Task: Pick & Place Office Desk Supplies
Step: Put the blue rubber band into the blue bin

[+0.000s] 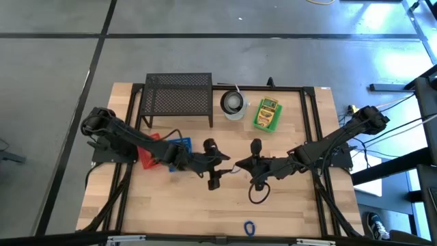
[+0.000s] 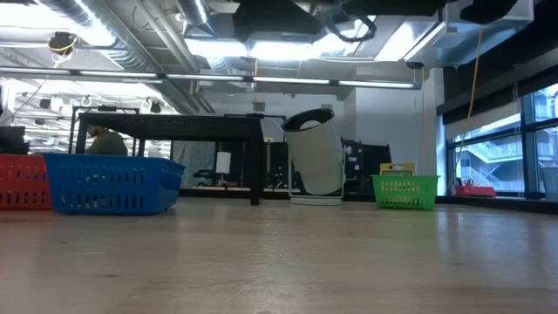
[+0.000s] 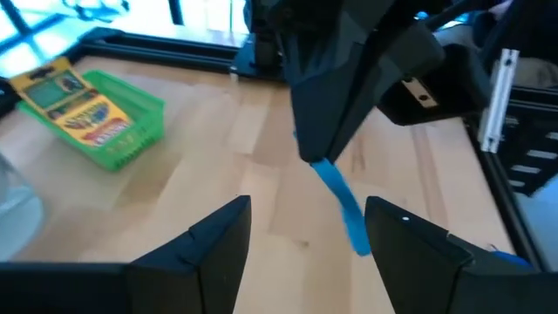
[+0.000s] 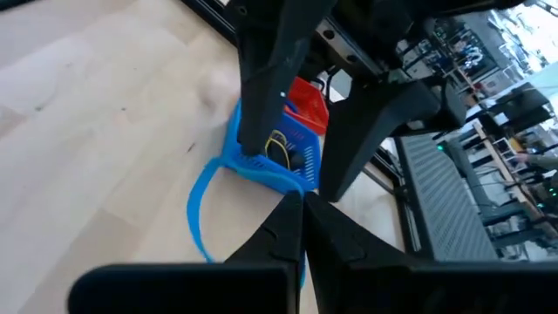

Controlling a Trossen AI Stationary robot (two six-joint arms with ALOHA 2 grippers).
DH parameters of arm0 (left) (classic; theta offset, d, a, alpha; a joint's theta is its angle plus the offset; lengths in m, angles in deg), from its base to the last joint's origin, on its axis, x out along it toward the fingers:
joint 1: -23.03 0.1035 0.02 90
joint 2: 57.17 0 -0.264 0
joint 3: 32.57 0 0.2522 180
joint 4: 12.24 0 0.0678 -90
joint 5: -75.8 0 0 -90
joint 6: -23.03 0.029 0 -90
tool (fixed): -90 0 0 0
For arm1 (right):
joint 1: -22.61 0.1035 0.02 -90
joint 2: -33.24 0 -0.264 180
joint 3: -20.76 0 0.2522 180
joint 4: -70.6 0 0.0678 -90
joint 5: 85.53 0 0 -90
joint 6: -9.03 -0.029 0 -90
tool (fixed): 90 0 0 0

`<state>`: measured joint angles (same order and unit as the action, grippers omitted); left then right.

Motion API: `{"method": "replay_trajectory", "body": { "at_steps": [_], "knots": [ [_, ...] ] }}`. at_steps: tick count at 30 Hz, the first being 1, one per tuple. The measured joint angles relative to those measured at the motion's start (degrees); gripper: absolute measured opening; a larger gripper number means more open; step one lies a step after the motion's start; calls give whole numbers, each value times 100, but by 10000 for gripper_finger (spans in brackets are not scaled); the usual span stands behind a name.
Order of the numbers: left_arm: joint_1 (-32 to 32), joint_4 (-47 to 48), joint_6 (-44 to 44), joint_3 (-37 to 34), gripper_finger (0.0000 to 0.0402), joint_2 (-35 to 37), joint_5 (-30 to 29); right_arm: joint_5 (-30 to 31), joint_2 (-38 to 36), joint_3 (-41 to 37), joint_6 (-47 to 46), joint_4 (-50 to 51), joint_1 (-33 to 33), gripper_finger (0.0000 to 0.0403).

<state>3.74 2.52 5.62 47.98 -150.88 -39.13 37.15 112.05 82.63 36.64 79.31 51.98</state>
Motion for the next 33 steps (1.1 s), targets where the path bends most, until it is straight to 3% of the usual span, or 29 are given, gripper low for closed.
{"method": "replay_trajectory", "body": {
  "at_steps": [14,18,25,33],
  "knots": [
    [231,-270,-190,-2,204,-368,455,-10,-2,0,182,1,-125,10],
    [225,-254,-103,-2,157,-374,407,-13,-2,2,178,2,-121,11],
    [225,-254,42,-2,19,-374,491,-78,-2,2,152,4,-121,11],
    [227,-254,63,-2,2,-374,494,-139,-3,6,-684,68,-130,23]
  ]
}}
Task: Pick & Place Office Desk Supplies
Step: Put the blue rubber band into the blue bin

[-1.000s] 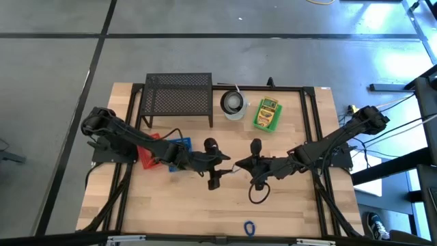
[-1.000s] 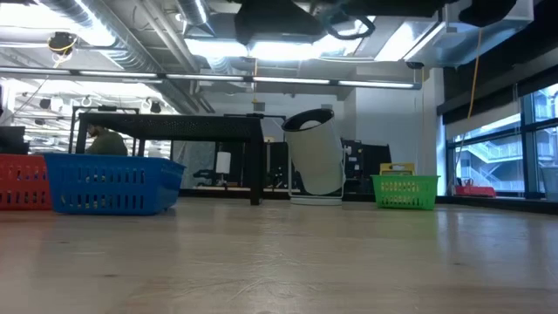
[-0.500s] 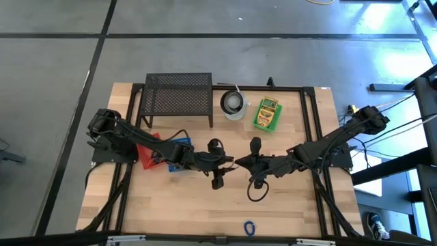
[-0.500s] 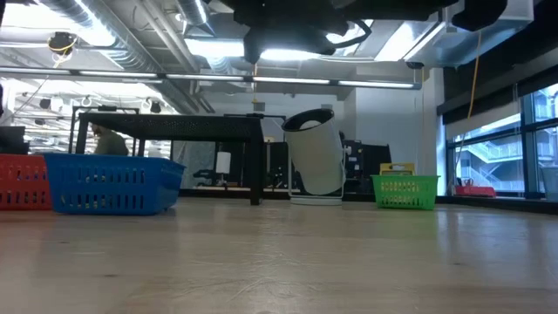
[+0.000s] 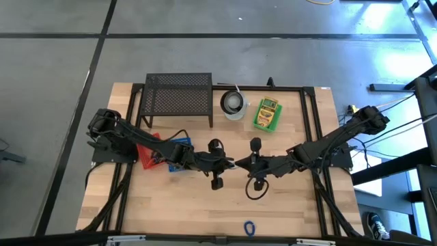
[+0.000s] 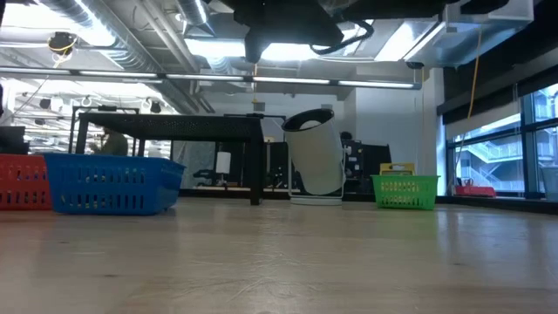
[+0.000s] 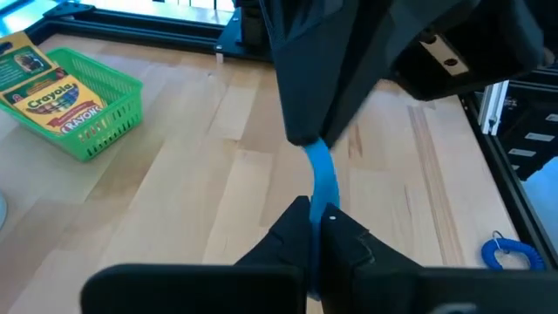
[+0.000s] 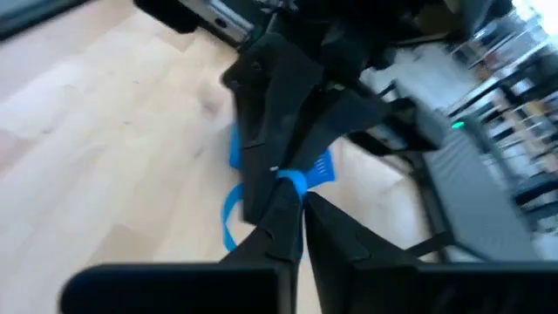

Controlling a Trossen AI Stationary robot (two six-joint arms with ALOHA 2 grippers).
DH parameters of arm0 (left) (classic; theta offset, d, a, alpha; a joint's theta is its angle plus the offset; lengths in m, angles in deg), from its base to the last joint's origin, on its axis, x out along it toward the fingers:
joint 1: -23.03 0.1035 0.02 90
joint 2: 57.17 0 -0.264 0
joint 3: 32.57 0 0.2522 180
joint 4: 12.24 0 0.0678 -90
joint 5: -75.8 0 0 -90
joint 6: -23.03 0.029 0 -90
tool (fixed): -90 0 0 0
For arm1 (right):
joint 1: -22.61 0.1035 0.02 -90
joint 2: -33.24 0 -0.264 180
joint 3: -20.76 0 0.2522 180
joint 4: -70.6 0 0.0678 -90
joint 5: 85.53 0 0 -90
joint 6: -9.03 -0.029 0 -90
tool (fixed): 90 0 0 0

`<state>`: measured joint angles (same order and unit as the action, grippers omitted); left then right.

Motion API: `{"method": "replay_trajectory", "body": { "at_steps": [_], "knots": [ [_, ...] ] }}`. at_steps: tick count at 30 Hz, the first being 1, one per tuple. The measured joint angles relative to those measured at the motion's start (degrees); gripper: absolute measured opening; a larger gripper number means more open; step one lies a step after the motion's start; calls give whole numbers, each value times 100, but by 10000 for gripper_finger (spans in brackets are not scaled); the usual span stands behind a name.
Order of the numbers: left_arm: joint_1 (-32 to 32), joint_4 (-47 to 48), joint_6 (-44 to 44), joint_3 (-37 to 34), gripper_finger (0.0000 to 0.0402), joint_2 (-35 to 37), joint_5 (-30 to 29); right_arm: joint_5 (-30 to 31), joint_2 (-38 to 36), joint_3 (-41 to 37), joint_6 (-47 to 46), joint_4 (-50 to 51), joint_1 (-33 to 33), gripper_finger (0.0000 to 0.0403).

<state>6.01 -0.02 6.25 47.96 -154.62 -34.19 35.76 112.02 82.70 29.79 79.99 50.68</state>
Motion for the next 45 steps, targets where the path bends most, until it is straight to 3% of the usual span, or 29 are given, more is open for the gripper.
{"method": "replay_trajectory", "body": {
  "at_steps": [7,13,18,25,32,39,45],
  "knots": [
    [0,0,0,0,2,0,-48,-839,-4,731,-1294,1745,-181,103],
    [26,166,-5,0,2,15,-149,-861,-6,1285,-1821,2927,-184,194],
    [128,1173,-495,0,3,309,-349,-608,-6,1338,-2176,3230,-185,233],
    [184,3288,-1412,7,1,817,-748,-576,-5,1338,-2410,3446,-184,230],
    [134,5591,-3240,-111,2,836,-748,-562,-4,1336,-2907,3900,-184,213],
    [127,5650,-4219,-836,3,824,-276,-1002,-4,1031,-3646,3829,-184,205],
    [62,5506,-4753,-1195,2,824,-221,-1835,-2,434,-4298,2862,-87,204]
  ]
}}
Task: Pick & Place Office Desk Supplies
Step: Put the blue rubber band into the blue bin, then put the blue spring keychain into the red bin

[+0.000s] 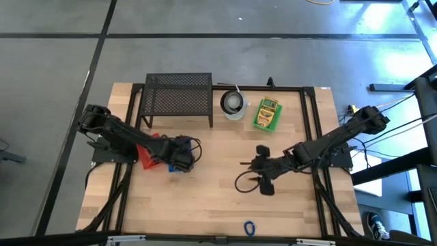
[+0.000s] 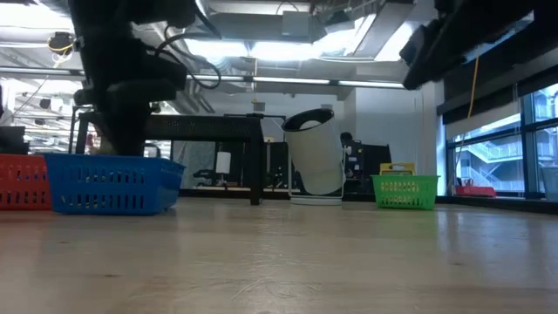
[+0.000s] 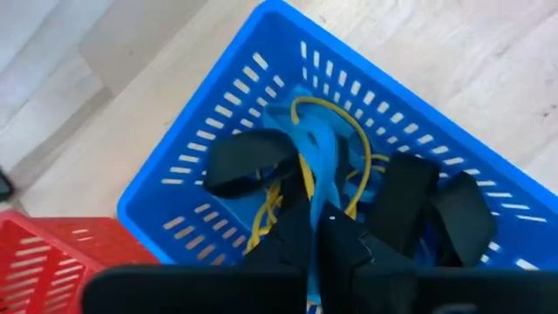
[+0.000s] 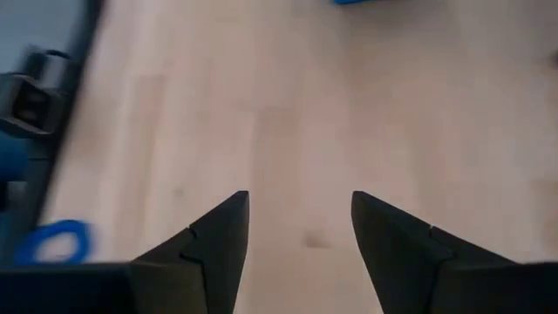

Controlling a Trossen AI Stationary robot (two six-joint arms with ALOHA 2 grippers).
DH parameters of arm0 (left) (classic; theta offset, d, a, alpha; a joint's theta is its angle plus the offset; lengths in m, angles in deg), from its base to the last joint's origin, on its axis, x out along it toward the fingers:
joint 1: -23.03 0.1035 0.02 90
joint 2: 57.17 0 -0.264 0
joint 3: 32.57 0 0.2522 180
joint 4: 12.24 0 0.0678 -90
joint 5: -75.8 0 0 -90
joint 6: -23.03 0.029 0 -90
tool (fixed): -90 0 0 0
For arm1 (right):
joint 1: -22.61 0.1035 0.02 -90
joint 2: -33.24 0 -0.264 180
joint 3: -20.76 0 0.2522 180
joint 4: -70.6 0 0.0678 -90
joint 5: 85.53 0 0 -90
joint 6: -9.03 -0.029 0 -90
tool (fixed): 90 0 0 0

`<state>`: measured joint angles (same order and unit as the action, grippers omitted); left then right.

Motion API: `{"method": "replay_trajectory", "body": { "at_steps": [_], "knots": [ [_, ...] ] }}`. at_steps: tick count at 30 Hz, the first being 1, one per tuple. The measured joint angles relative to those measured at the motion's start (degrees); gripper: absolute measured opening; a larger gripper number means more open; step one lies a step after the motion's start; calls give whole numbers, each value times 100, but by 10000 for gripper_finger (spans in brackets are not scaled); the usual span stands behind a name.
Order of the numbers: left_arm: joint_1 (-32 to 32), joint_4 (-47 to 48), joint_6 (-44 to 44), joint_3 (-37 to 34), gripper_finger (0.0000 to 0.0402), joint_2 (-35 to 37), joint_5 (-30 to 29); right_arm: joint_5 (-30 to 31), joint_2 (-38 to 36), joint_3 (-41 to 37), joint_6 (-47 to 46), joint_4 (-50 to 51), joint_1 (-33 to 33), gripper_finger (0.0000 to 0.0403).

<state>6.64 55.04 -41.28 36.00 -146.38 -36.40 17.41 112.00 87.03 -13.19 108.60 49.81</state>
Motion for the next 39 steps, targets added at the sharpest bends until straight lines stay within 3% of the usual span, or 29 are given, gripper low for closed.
{"method": "replay_trajectory", "body": {
  "at_steps": [10,17,23,31,39],
  "knots": [
    [-284,-298,-101,-22,35,0,-149,-652,335,-1018,-677,-2341,608,204],
    [-262,-221,-47,52,99,0,208,-971,1125,-1008,-800,-2883,994,204],
    [-196,179,195,546,138,22,207,-1442,1563,-1004,-1203,-2938,1161,204],
    [-234,485,350,1169,145,30,-253,-1546,2070,-997,-1199,-3864,1379,204],
    [-427,234,401,1235,144,31,-518,-1573,2718,-989,-869,-4792,1407,204]
  ]
}}
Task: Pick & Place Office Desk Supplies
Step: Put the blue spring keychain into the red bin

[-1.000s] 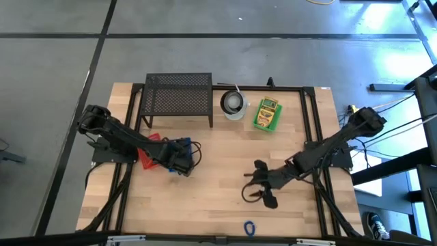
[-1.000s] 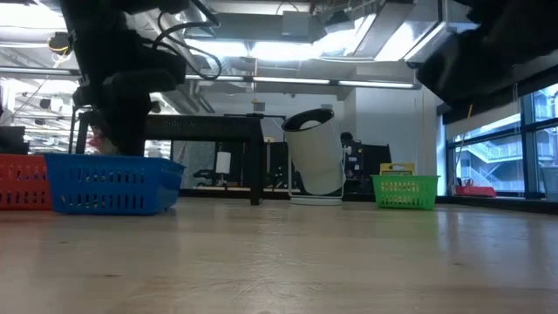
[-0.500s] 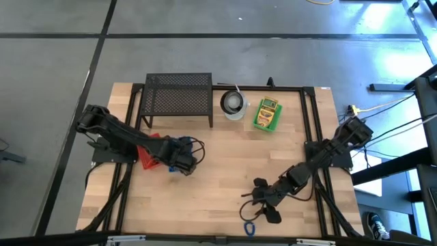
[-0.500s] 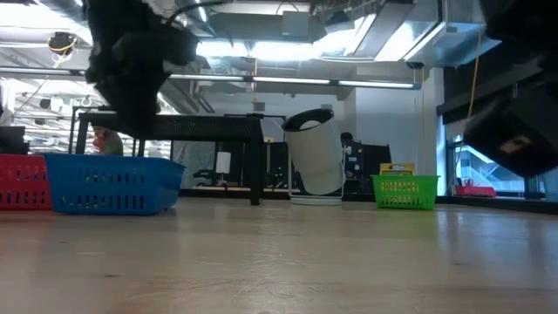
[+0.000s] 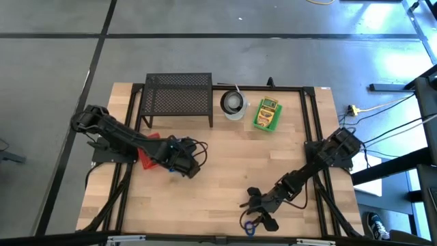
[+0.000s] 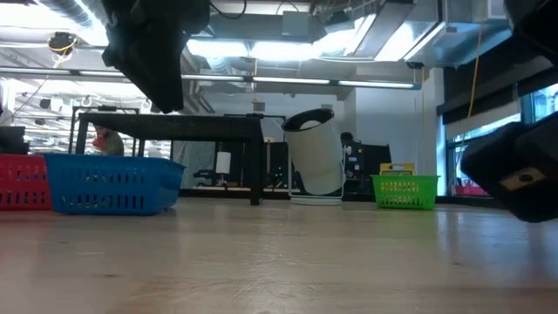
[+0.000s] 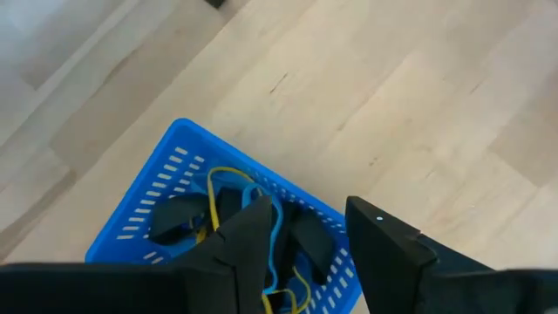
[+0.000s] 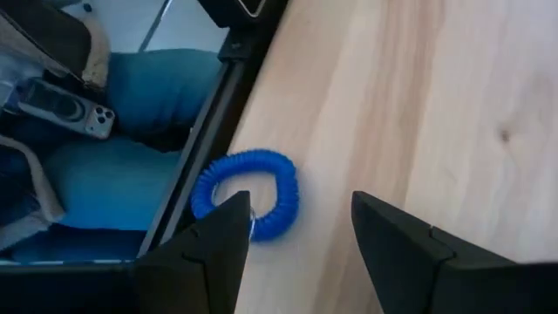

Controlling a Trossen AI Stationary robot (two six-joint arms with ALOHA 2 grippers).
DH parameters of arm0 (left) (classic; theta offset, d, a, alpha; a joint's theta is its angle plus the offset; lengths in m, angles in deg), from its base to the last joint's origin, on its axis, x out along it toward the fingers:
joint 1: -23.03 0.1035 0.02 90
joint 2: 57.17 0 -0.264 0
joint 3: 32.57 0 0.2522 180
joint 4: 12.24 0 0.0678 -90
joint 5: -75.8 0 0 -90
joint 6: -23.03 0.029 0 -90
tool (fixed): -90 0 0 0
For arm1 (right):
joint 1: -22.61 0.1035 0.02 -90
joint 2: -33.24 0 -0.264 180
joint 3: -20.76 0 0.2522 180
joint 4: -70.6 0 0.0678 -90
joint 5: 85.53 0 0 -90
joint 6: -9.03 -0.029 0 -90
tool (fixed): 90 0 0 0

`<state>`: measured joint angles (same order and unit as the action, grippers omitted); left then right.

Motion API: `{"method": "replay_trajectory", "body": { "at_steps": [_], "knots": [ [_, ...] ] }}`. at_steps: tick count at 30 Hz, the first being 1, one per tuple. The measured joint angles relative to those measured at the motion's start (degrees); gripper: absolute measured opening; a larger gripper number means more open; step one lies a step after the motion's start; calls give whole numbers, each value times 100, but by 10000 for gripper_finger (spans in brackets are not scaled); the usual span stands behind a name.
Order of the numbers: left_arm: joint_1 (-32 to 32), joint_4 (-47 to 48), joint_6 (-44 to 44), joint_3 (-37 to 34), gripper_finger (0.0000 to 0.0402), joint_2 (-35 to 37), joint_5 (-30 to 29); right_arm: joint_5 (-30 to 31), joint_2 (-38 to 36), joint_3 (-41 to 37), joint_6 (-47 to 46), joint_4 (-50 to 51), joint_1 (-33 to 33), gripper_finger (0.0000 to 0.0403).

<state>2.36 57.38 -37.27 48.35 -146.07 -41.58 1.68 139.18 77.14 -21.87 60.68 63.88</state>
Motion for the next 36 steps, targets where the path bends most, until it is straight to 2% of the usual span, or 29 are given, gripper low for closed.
{"method": "replay_trajectory", "body": {
  "at_steps": [10,16,23,36],
  "knots": [
    [-348,-389,-118,-4,144,0,-195,-36,771,766,1346,-39,74,204],
    [-654,-665,-215,-4,143,0,-311,-85,784,827,1804,161,72,199],
    [-911,-999,-207,-4,143,0,-468,-67,771,835,1960,391,70,171],
    [-1028,-1137,-202,-9,144,0,-476,477,740,850,2674,886,129,116]
  ]
}}
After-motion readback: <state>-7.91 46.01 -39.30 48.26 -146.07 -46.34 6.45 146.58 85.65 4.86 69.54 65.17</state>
